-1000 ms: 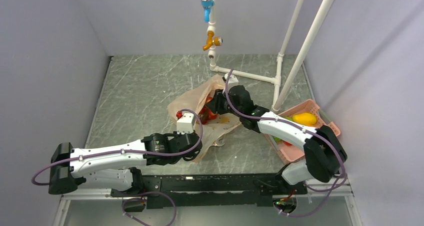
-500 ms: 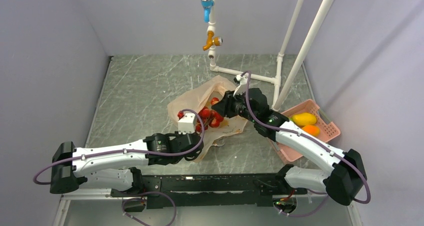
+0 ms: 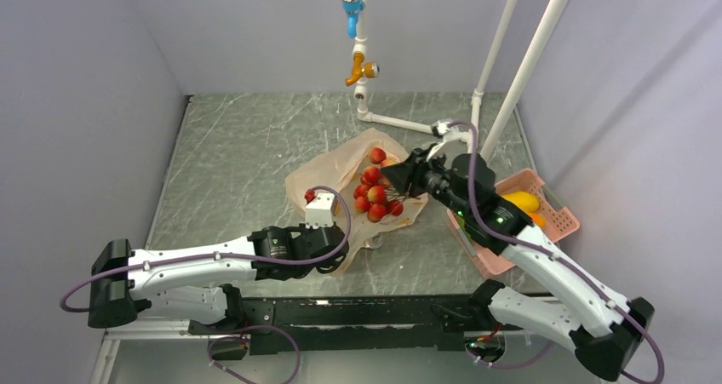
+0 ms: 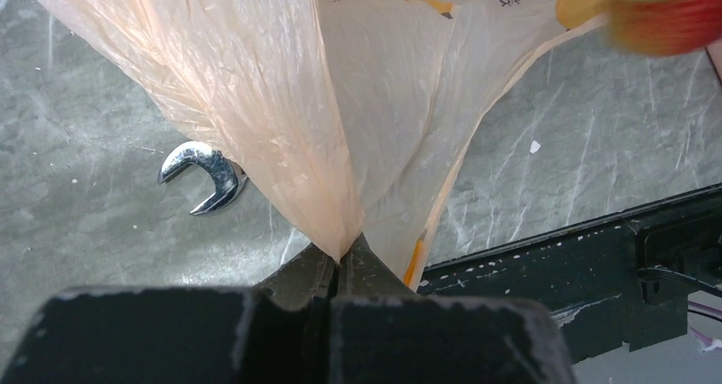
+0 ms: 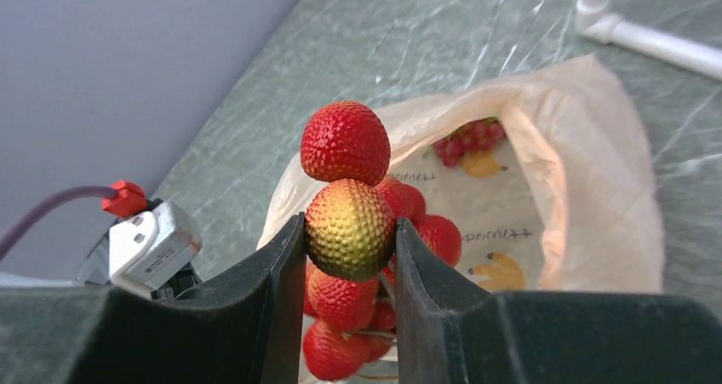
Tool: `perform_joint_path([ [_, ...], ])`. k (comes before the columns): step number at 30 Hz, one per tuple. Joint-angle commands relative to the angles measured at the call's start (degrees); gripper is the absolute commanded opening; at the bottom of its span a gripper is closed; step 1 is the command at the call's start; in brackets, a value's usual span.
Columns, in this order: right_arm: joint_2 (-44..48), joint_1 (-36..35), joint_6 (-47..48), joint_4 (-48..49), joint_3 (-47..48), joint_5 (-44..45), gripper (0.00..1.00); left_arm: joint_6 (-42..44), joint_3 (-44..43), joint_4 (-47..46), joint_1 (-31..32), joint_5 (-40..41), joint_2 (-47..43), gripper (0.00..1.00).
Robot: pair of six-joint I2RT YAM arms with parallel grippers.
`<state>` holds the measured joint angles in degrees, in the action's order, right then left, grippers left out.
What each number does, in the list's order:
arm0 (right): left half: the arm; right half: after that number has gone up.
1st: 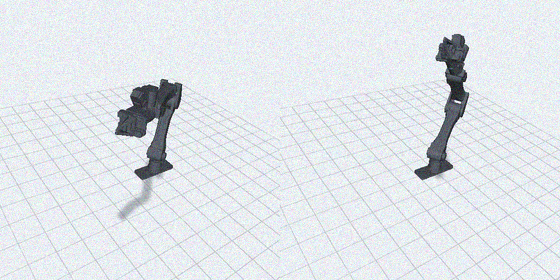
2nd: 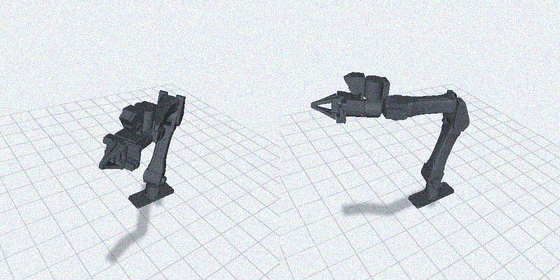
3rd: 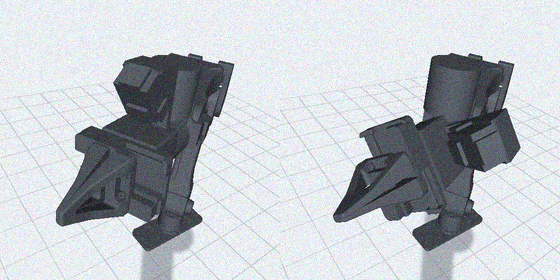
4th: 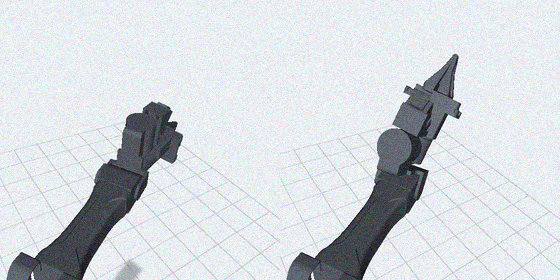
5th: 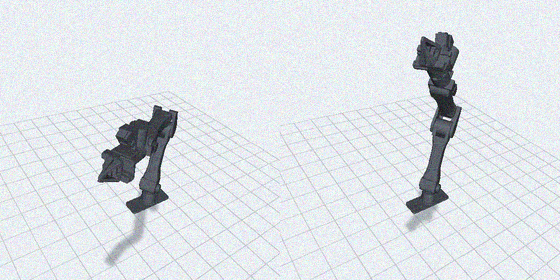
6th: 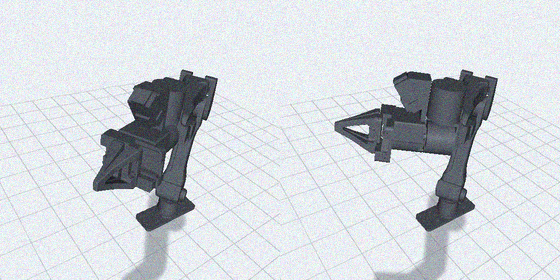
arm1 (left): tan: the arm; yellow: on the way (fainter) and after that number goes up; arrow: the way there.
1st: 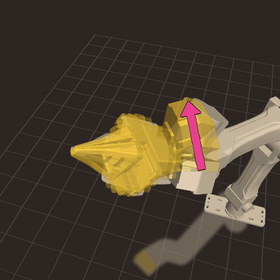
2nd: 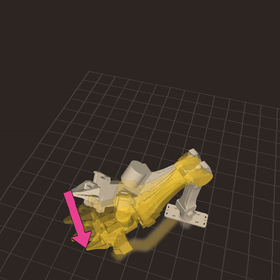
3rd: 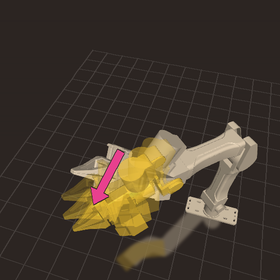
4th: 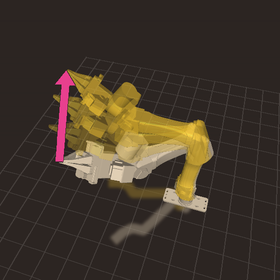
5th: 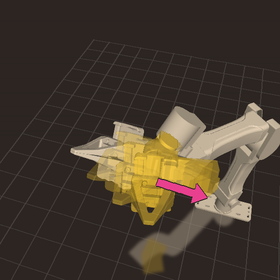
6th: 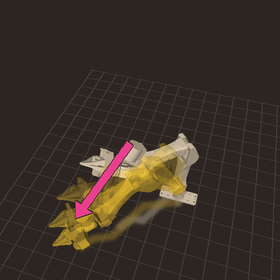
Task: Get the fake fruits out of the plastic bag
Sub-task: Take out the fake fruit from the plastic bag, then place the fake fruit in the bin.
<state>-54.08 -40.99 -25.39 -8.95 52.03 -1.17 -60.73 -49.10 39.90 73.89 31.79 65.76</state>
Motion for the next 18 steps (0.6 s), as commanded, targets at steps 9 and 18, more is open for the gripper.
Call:
perform_joint_path([
  [9, 19.8, -0.1, 2.9, -5.6, -3.0, 30.9, 0.00, 1.1, -0.3, -2.2, -0.3, 0.1, -1.2, 0.00],
  [18, 24.1, -0.1, -4.7, -19.3, -4.2, 60.6, 0.00, 2.8, -0.7, -2.8, -0.3, -0.2, -1.3, 0.00],
])
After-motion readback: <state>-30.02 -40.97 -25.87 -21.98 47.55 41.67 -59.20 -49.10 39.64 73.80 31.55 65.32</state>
